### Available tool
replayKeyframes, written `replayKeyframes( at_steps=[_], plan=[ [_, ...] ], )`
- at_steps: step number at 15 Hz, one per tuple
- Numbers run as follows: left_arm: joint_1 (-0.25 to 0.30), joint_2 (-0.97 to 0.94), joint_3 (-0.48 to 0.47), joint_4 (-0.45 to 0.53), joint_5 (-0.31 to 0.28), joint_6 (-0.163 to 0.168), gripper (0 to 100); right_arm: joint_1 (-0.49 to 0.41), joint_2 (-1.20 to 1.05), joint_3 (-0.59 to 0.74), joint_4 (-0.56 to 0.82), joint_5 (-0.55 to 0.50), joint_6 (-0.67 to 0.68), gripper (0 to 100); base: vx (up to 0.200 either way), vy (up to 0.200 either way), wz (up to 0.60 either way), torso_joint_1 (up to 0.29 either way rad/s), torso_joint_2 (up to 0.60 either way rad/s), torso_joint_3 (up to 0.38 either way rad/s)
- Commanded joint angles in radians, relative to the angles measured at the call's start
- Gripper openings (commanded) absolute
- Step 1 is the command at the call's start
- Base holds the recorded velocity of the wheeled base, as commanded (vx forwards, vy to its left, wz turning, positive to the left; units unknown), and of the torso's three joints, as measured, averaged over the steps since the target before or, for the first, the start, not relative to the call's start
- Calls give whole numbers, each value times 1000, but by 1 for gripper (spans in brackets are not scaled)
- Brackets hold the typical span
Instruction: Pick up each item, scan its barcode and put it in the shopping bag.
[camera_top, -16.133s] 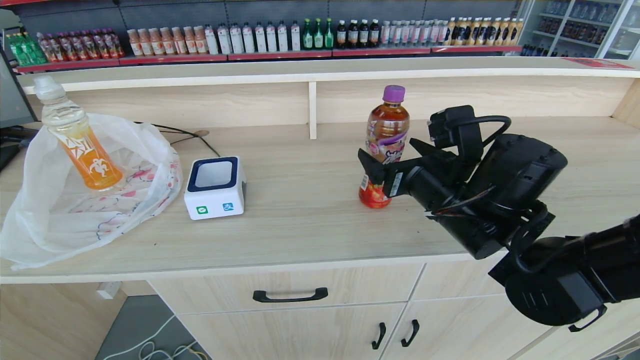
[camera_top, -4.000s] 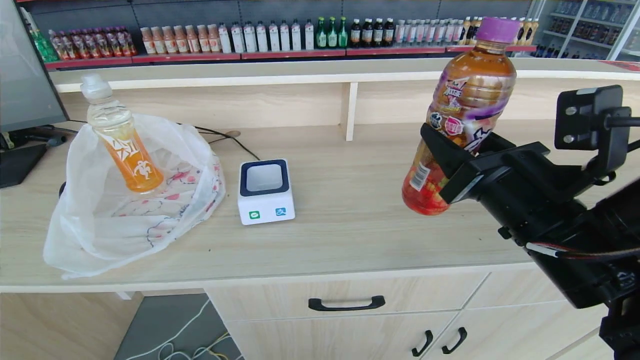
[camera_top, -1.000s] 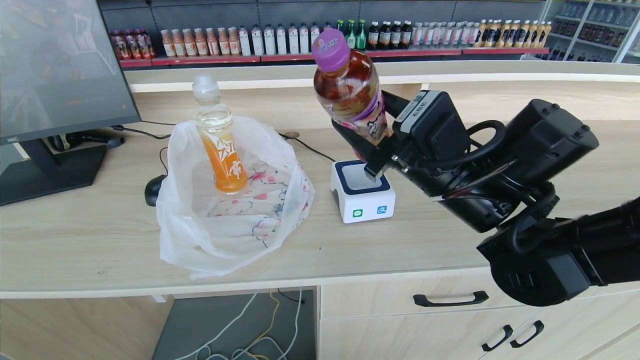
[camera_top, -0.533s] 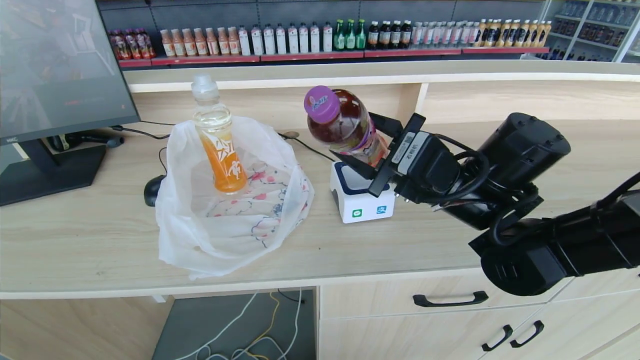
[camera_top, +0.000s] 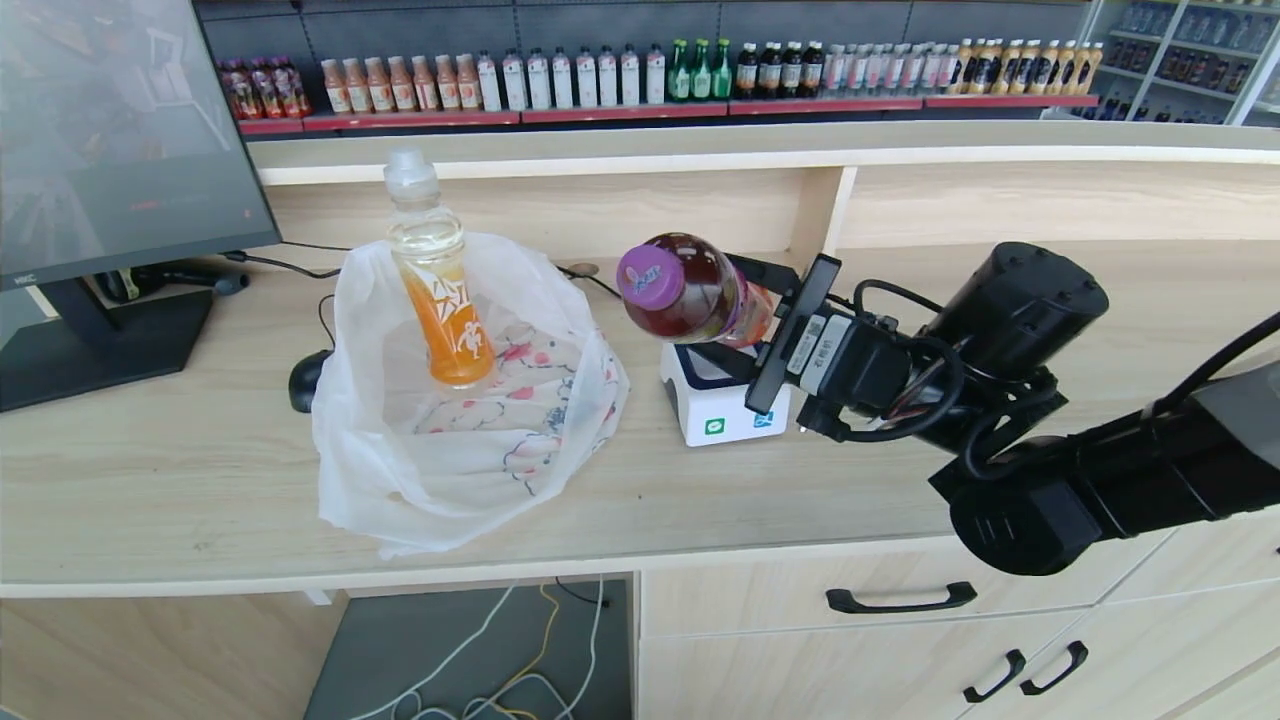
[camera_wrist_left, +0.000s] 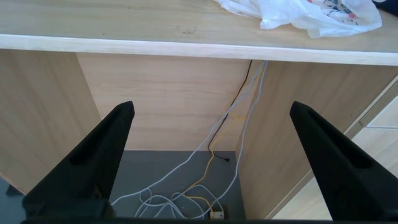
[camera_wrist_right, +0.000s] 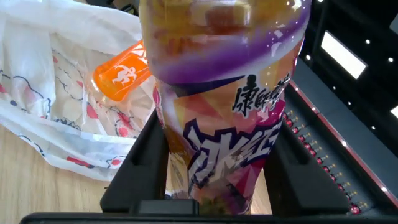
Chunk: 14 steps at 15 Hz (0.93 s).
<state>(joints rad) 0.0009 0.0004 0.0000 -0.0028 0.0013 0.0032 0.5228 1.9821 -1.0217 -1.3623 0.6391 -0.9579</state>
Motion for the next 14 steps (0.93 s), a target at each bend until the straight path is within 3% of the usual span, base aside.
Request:
replayKeyframes(
  at_steps=[1,14],
  plan=[
    [1,0,0,0,0,0,100,-3,12,0,0,8,-15,0,0,0,0,0,0,0],
    [1,0,0,0,-1,0,100,-26,15,-1,3,71,-27,0,0,0,0,0,0,0]
  ],
)
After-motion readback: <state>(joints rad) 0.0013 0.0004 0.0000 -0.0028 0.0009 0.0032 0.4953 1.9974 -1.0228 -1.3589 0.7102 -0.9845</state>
